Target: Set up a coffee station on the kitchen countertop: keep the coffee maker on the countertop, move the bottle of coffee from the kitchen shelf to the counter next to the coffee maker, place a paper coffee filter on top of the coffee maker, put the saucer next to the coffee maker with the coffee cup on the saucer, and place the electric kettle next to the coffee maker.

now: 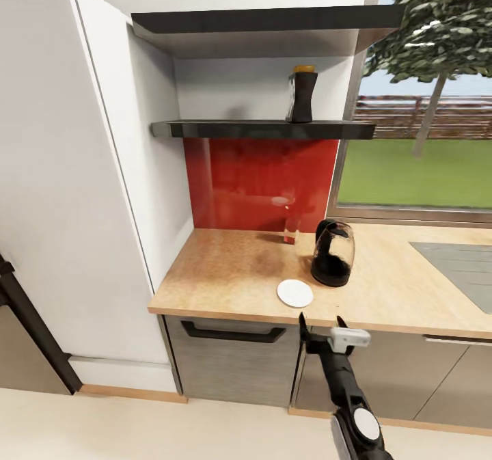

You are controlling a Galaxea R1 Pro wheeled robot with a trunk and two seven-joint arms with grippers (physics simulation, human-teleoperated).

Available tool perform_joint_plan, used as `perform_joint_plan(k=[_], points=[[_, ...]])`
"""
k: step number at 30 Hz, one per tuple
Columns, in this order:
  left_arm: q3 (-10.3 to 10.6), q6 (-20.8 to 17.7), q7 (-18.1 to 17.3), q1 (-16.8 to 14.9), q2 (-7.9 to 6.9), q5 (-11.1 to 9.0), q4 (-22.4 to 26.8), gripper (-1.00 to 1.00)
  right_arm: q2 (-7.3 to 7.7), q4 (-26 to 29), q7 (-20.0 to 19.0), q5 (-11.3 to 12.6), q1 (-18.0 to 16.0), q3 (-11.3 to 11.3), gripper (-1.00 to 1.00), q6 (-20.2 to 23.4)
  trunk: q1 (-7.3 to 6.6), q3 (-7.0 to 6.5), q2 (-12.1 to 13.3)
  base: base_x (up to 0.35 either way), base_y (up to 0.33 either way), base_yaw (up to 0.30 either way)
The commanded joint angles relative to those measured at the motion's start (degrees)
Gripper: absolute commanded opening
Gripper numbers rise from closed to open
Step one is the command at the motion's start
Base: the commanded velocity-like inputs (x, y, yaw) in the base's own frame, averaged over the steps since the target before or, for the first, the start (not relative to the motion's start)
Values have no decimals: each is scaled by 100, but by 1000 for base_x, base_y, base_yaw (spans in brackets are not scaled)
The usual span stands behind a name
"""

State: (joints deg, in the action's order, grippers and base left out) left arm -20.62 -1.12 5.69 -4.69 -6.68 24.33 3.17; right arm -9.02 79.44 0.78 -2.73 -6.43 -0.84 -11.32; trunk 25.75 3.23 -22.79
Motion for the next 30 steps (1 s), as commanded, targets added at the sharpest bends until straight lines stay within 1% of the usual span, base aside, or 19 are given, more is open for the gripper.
perform_joint_plan(k=[1,2,3,4,5,6,7,9,12,13,15,16,17,19,20,22,24,25,30], points=[[-43,-13,8,-3,-5,58,0,100,-35,96,32,-28,-88,-3,100,33,3,14,-12,0,0,0],[-42,-14,7,-2,-9,58,-2,100,-62,172,56,-28,-168,6,100,89,3,14,-12,0,0,0],[-41,-14,5,1,-17,56,-5,100,-98,345,141,-31,-442,100,100,314,3,14,-12,0,0,0],[-40,-12,4,1,-19,56,-6,100,-98,386,176,-32,-544,155,100,404,3,14,-12,0,0,0],[-41,-4,3,2,-27,58,-8,100,-98,467,329,-37,-886,312,100,661,3,14,-12,0,0,0],[-40,10,4,3,-40,62,-8,100,-98,536,883,-30,-1684,467,100,965,3,14,-12,0,0,0],[-40,13,3,3,-44,62,-7,100,-98,540,972,-29,-1816,480,100,990,3,14,-12,0,0,0],[-40,19,3,3,-59,63,-5,100,-98,545,1218,-27,-2309,511,100,1055,3,14,-12,0,0,0],[-39,94,3,5,-61,69,-8,100,-98,546,1351,-26,-2980,527,100,1259,3,14,-12,0,0,0],[-39,295,3,10,-55,67,-39,100,-98,535,1389,-26,-3520,532,100,1721,3,14,-12,0,0,0],[-39,409,4,25,-53,68,-91,100,-98,510,1400,-28,-3973,532,100,2112,3,14,-12,0,0,0],[-39,457,8,64,-53,69,-116,100,-98,460,1405,-36,-4409,532,100,2375,3,14,-12,0,0,0],[-39,469,10,80,-49,70,-122,100,-98,398,1406,-39,-4610,532,100,2458,3,14,-12,0,0,0],[-39,483,11,112,-46,71,-129,100,-98,100,1412,-47,-5112,532,100,2600,3,14,-12,0,0,0],[-41,479,51,143,-38,69,-131,100,-98,-412,1430,-56,-5649,532,100,2792,3,14,-12,0,0,0],[-44,466,75,172,-23,66,-132,100,-98,-819,1508,-59,-5967,532,100,2895,3,14,-12,0,0,0],[-46,446,95,197,-11,65,-135,100,-98,-1411,1704,-55,-6377,532,100,2963,3,14,-12,0,0,0],[-47,432,103,212,-9,64,-159,100,-98,-1928,1877,-48,-6729,532,100,2989,3,14,-12,19,0,0],[-54,416,109,258,-24,60,-289,100,-98,-2488,1976,-36,-7058,535,100,3015,3,14,-12,161,0,0]])
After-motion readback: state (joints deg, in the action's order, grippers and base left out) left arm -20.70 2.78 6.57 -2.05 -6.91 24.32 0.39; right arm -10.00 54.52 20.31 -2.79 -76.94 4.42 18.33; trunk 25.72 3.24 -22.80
